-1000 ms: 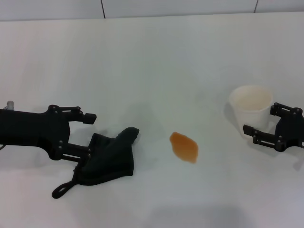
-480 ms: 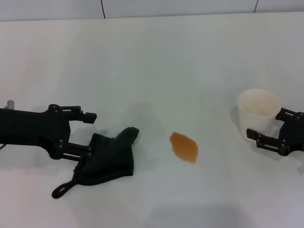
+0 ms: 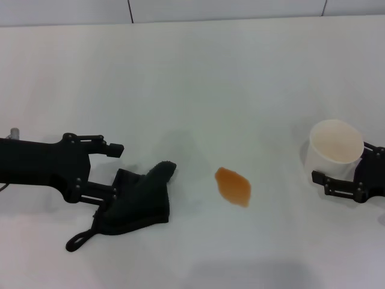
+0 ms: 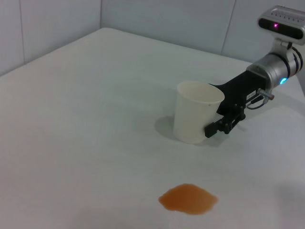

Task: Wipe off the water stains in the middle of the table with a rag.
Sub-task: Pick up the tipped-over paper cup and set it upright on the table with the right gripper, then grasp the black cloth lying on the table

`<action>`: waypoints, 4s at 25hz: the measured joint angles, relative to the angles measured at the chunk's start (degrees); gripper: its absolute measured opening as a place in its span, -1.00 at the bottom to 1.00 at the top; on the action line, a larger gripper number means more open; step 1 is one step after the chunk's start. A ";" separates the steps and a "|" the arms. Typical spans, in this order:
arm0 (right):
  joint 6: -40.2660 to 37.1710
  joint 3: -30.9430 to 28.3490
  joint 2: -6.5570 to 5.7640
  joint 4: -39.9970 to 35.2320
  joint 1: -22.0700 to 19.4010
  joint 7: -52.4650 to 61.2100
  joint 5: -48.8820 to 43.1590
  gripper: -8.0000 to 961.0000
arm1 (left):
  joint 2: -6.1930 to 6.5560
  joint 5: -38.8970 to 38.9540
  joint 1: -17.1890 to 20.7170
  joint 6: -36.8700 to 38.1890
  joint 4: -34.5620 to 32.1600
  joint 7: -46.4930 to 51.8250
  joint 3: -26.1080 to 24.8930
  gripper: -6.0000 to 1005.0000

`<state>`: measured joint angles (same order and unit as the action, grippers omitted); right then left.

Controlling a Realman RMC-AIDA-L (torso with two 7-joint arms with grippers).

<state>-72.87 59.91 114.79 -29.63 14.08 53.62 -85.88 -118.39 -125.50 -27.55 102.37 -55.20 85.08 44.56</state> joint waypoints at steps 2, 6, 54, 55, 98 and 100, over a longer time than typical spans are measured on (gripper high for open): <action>0.17 0.01 0.00 -0.02 -0.22 -0.01 -0.05 0.82 | 0.00 0.00 0.04 0.04 0.00 0.00 0.00 0.77; 0.37 -0.26 0.02 -0.53 -0.75 0.08 -1.66 0.81 | 0.01 0.01 0.05 0.05 0.00 0.00 0.00 0.77; -23.20 -1.68 0.37 -41.17 -6.21 22.96 -5.07 0.80 | 0.11 0.98 -0.29 -0.79 -0.15 -0.35 -0.09 0.77; -22.49 -1.00 0.37 -41.98 -5.63 24.20 -6.20 0.80 | 0.10 0.98 -0.29 -0.78 -0.20 -0.37 -0.09 0.77; -18.92 11.55 0.44 -53.06 0.07 41.17 -17.48 0.79 | -0.78 -20.07 -11.12 -5.43 1.93 18.73 11.01 0.77; -18.96 11.55 0.44 -53.09 0.07 41.16 -17.47 0.79 | -0.78 -19.43 -11.21 -6.66 2.89 18.70 12.06 0.77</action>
<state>-91.83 71.46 115.23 -82.72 14.15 94.78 -103.35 -119.18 -144.93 -38.76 95.71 -52.31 103.78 56.61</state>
